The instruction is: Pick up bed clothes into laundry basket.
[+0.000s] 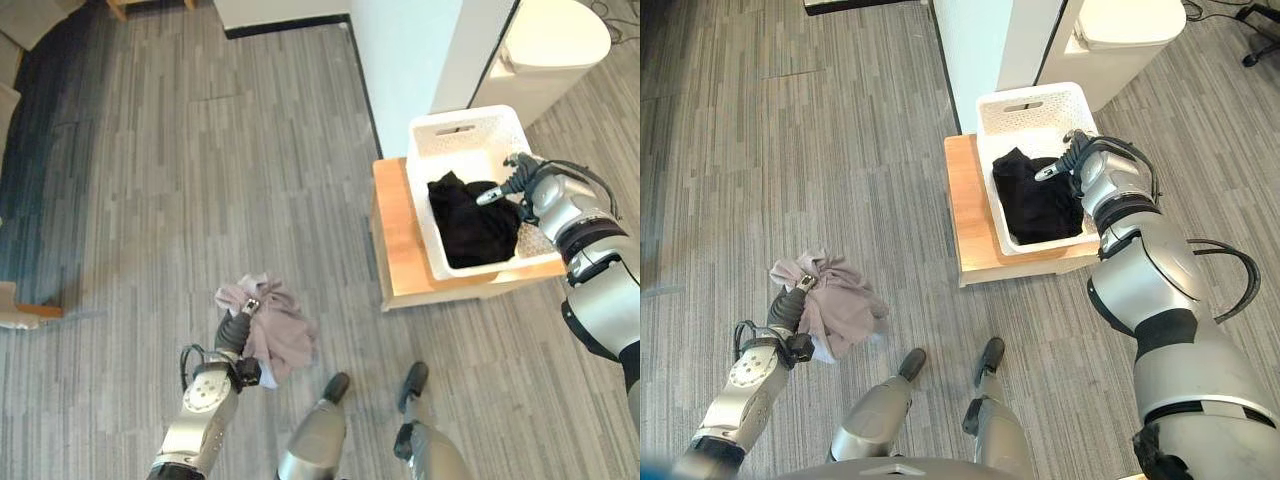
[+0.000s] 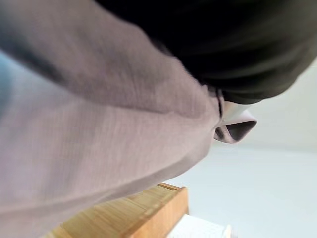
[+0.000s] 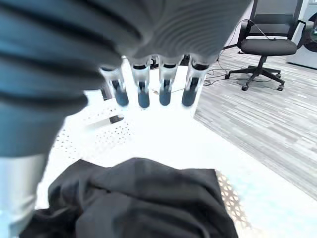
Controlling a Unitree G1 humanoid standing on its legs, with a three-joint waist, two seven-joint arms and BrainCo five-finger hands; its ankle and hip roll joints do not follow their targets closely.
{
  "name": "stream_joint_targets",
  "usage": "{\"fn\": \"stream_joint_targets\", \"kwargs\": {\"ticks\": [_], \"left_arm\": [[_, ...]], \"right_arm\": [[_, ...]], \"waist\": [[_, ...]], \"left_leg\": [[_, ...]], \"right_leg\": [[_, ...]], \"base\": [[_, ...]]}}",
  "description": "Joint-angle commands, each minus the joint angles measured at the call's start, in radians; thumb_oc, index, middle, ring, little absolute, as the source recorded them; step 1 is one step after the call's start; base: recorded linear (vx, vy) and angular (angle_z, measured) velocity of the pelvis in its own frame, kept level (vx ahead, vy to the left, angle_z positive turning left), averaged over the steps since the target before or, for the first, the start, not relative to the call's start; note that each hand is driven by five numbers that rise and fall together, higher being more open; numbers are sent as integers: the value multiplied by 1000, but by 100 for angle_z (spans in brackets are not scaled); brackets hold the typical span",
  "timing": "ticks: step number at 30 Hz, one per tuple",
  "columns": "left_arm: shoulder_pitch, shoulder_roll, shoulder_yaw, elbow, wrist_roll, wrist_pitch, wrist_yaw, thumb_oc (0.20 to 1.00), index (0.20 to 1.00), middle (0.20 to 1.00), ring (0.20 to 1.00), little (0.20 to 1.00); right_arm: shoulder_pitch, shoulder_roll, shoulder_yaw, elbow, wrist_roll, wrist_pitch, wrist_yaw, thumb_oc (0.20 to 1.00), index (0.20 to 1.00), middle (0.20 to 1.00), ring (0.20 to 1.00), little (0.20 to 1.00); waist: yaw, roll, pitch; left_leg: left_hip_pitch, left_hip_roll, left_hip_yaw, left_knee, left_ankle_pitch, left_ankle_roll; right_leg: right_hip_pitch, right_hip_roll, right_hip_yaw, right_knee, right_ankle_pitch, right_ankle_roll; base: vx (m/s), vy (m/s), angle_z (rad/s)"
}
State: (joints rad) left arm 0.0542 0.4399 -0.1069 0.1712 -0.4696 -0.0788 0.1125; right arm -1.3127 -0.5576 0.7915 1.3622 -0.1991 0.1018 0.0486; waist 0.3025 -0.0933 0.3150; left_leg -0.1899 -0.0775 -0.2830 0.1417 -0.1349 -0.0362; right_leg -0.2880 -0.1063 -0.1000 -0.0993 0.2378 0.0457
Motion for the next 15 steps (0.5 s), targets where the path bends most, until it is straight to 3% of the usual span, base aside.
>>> {"fn": "stream_joint_targets", "kwargs": {"ticks": [1, 3, 5, 6, 9, 10, 11, 12, 13, 15], "left_arm": [[-30, 75, 22, -127, -10, -54, 3, 200, 200, 200, 200, 200], [-37, 74, 55, -126, 8, -58, 20, 200, 200, 200, 200, 200], [-30, 102, 155, -145, 56, -60, 49, 200, 200, 200, 200, 200], [-29, 106, 151, -146, 56, -59, 48, 200, 200, 200, 200, 200], [-50, 131, 206, -177, 53, -69, 51, 200, 200, 200, 200, 200], [-87, 182, 205, -210, 45, -79, 42, 200, 200, 200, 200, 200], [-130, 223, 205, -242, 40, -84, 34, 200, 200, 200, 200, 200], [-153, 242, 222, -243, 35, -94, 37, 200, 200, 200, 200, 200], [-232, 317, 201, -252, 28, -103, 22, 200, 200, 200, 200, 200], [-241, 320, 190, -250, 28, -104, 22, 200, 200, 200, 200, 200]], "right_arm": [[-144, -85, 62, 3, -44, 0, -6, 1000, 1000, 1000, 1000, 1000], [-124, -106, 48, -178, 62, -21, -22, 1000, 1000, 1000, 1000, 1000], [13, -242, 13, -737, 215, -51, 8, 1000, 1000, 1000, 1000, 1000], [29, -251, 1, -755, 213, -42, 10, 1000, 1000, 1000, 1000, 1000], [216, -349, -94, -1025, 330, -86, 48, 1000, 1000, 1000, 1000, 1000], [490, -422, -289, -1194, 403, -110, 72, 1000, 1000, 1000, 1000, 1000], [612, -445, -397, -1267, 449, -129, 74, 1000, 1000, 1000, 1000, 1000], [705, -453, -465, -1324, 481, -148, 81, 1000, 1000, 1000, 1000, 1000], [952, -431, -667, -1409, 536, -159, 97, 1000, 1000, 1000, 1000, 1000], [972, -429, -687, -1419, 535, -156, 99, 1000, 1000, 1000, 1000, 1000]], "waist": [[19, 3, 33], [-4, -11, 35], [-73, -39, 28], [-65, -42, 27], [-108, -41, 15], [-125, -39, -4], [-146, -27, -15], [-175, -19, -24], [-207, -4, -46], [-199, -7, -47]], "left_leg": [[-4, 22, -20, -190, 190, -1], [8, 30, 3, -193, 187, 1], [36, 47, 54, -205, 175, 3], [38, 48, 57, -206, 175, 3], [56, 54, 78, -211, 169, 2], [74, 56, 85, -213, 160, 4], [82, 55, 87, -214, 157, 4], [87, 57, 94, -216, 157, 5], [108, 62, 103, -218, 146, 4], [104, 60, 103, -220, 152, 4]], "right_leg": [[176, 1, -30, 39, -214, 77], [176, 5, -15, 44, -213, 78], [168, 10, 22, 60, -211, 80], [168, 11, 25, 61, -212, 80], [170, 10, 35, 66, -214, 82], [179, 7, 39, 70, -219, 86], [185, 4, 37, 72, -224, 88], [185, 2, 39, 74, -226, 91], [198, -1, 40, 77, -237, 93], [194, -2, 40, 75, -232, 94]], "base": [[-28, 53, -3], [-31, 77, -20], [-41, 103, -29], [-13, 62, -44], [20, 23, -88], [46, 42, -61], [48, 49, 7], [54, 55, 26], [32, 51, 26], [6, 15, -23]]}}
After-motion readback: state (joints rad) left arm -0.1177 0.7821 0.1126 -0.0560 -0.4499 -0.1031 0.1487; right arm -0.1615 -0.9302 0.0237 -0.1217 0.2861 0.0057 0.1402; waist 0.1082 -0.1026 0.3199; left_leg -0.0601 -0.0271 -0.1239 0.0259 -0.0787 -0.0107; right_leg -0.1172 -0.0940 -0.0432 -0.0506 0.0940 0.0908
